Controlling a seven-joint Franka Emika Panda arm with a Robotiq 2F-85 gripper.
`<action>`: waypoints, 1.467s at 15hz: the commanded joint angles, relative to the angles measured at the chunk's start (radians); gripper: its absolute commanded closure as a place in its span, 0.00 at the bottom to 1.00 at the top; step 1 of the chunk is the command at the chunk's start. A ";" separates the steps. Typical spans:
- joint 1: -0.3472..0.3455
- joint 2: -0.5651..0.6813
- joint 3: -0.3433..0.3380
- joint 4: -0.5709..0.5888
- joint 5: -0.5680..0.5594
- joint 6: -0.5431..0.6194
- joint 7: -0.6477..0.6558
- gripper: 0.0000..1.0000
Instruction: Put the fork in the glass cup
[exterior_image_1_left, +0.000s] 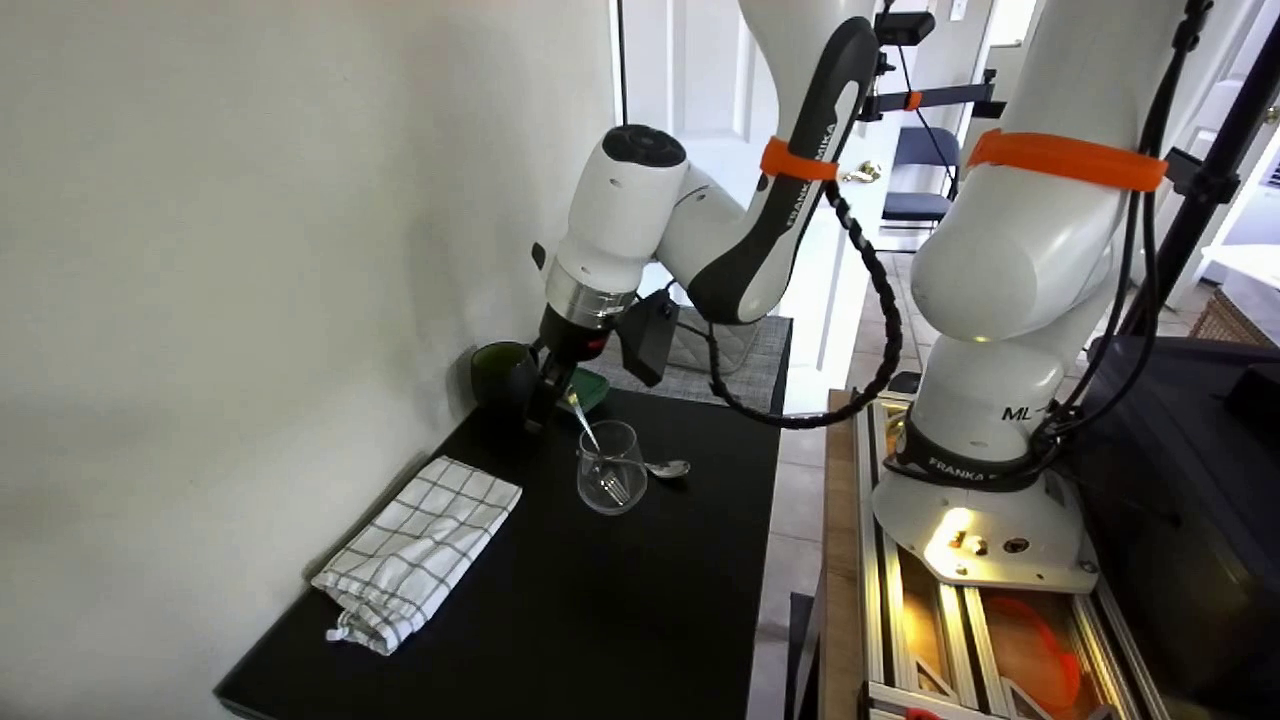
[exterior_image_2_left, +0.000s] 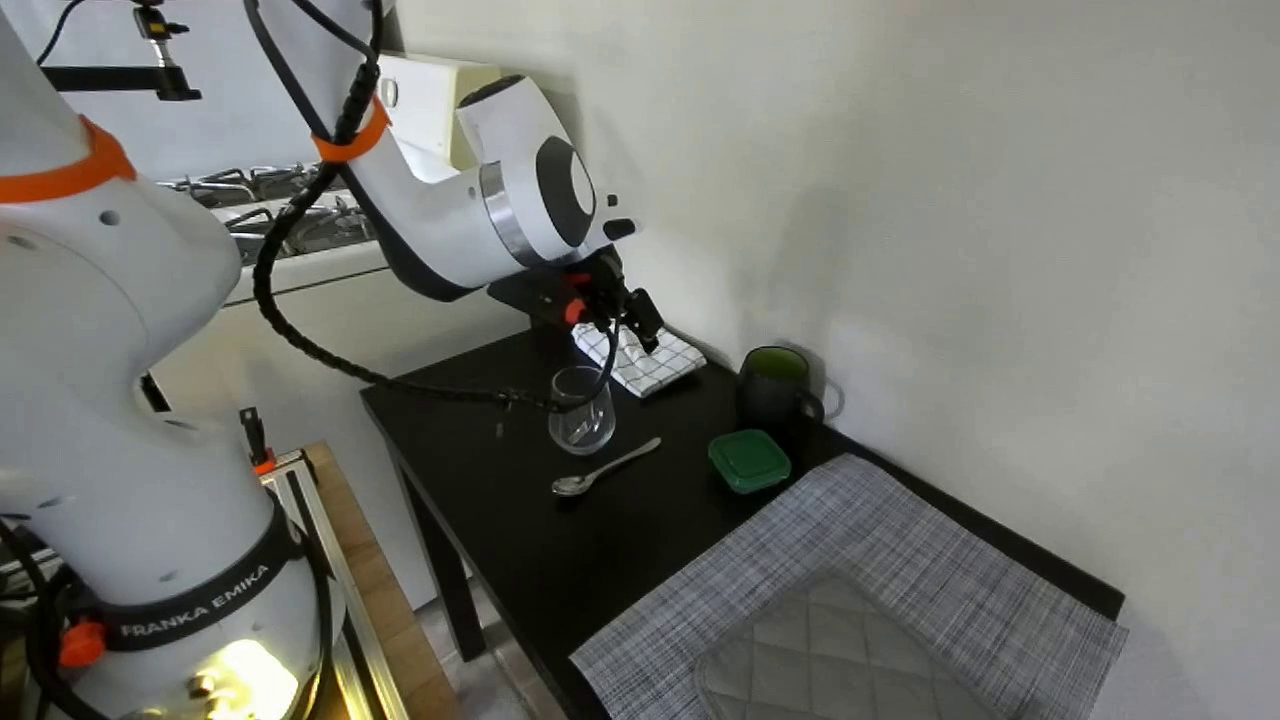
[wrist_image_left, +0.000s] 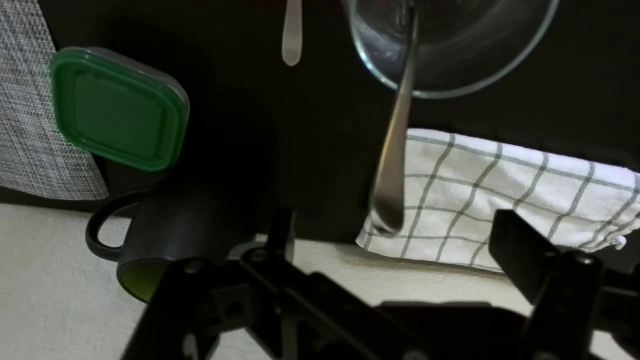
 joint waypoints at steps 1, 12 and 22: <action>0.060 0.012 -0.032 -0.004 0.160 -0.063 -0.143 0.00; 0.356 -0.112 -0.179 0.109 0.891 -0.399 -0.682 0.00; 0.577 -0.399 -0.509 0.333 0.865 -1.183 -0.772 0.00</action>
